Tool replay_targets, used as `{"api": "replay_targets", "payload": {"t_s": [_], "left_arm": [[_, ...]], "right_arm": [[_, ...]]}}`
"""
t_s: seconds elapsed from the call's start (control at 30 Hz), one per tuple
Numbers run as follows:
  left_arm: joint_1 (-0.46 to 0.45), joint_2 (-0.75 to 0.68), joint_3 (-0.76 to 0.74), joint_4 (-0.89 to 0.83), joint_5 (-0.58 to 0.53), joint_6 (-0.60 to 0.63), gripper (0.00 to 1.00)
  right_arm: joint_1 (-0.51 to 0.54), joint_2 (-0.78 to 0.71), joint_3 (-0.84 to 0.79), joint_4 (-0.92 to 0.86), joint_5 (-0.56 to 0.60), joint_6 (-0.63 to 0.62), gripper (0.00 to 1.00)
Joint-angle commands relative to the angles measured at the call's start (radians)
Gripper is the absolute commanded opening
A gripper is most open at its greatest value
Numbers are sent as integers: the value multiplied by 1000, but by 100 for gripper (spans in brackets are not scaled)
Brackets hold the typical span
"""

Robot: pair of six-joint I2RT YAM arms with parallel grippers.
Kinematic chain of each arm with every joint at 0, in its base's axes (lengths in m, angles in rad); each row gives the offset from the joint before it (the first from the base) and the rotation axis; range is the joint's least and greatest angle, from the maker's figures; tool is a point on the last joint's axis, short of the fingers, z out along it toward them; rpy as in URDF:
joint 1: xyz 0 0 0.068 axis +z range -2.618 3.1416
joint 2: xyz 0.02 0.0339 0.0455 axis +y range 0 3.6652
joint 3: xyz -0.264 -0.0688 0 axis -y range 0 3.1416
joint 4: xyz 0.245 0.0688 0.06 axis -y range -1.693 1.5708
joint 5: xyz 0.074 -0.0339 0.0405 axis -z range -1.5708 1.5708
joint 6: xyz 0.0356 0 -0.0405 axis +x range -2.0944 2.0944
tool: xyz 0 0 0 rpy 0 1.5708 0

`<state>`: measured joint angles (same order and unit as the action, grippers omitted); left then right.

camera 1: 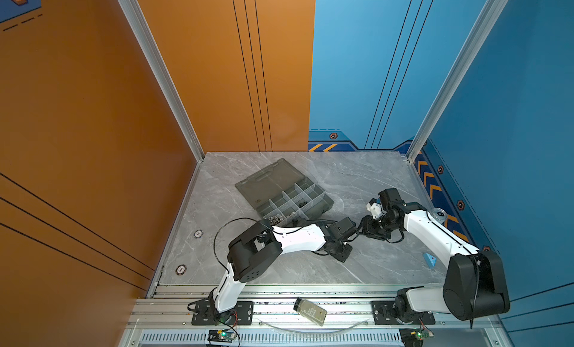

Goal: Sort the screws and nuts into containers
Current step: 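Lower the left gripper onto the last black bolt and close it, then lift the black bolt and carry it over the organizer compartment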

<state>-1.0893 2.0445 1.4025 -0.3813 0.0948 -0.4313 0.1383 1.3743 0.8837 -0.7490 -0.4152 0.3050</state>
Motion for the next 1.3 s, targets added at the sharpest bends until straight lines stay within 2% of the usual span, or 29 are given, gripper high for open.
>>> {"api": "replay_targets", "payload": {"t_s": [0.0, 0.27, 0.6, 1.03, 1.27], "left_arm": [[10, 7, 0, -52, -54, -1, 0], [60, -130, -33, -48, -43, 47, 0], [179, -315, -110, -51, -38, 97, 0], [379, -466, -294, -77, -111, 111, 0], [452, -488, -341, -76, -121, 126, 0]], "right_arm": [[-9, -19, -5, -13, 13, 7, 52], [-23, -38, 0, -9, 12, 15, 52], [-26, -32, -3, -9, 3, 14, 52], [-25, -28, -5, -6, -6, 18, 52], [-23, -21, -3, -4, -8, 22, 52]]}}
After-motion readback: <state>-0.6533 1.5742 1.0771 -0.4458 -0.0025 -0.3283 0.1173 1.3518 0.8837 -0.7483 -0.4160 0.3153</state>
